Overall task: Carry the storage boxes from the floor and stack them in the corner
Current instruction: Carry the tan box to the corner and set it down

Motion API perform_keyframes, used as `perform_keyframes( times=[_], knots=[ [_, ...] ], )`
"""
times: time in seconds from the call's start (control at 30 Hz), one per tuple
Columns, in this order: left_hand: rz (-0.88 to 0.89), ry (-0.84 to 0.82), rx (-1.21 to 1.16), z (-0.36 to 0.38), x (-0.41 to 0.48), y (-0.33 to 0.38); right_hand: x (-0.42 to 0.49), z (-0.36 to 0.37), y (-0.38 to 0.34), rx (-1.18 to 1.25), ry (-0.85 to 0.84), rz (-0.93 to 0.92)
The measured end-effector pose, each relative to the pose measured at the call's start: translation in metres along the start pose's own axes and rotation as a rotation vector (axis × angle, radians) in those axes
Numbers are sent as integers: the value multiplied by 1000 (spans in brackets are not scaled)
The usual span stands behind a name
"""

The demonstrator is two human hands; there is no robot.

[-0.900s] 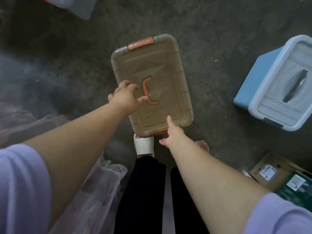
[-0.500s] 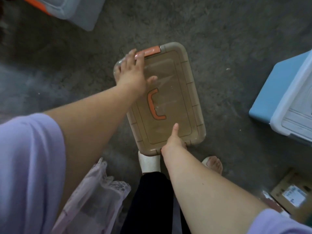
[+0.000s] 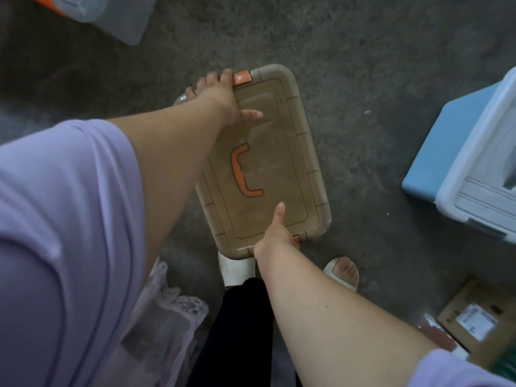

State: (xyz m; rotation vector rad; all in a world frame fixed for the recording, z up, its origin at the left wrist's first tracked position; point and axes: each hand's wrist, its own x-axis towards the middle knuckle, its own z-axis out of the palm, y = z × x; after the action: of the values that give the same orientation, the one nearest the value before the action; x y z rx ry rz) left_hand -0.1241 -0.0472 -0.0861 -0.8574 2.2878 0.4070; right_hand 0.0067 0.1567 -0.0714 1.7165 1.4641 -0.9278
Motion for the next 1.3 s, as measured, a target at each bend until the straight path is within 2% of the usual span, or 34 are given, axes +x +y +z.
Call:
perform_keyframes(
  times=[0.03,0.07,0.1,0.13,0.17,0.4,0.57,0.83,1.0,1.3],
  knots=[
    [-14,1,1,-3,-4,0,-2,-2,-2,-205,-51,-95],
    [-32,2,0,-6,-9,0,-14,-6,-8,-195,-92,-102],
    [-49,4,-1,-10,-17,0,-14,-12,-14,-74,-64,-2],
    [-66,6,-10,-13,-21,-2,-18,-20,-20,-46,23,7],
    [-84,9,-25,-18,-28,-3,-17,-27,-25,-77,70,-30],
    [-257,26,-276,-73,-112,1,-78,-100,-86,-114,92,-259],
    [-322,29,-487,-123,-186,7,-143,-163,-127,-199,106,-510],
    [-418,114,-628,-206,-314,7,-280,-247,-157,-448,143,-920],
    [-388,155,-685,-269,-389,-3,-368,-297,-157,-537,128,-1060],
    [-174,181,-764,-363,-476,-24,-483,-367,-144,-439,4,-1214]
  ],
)
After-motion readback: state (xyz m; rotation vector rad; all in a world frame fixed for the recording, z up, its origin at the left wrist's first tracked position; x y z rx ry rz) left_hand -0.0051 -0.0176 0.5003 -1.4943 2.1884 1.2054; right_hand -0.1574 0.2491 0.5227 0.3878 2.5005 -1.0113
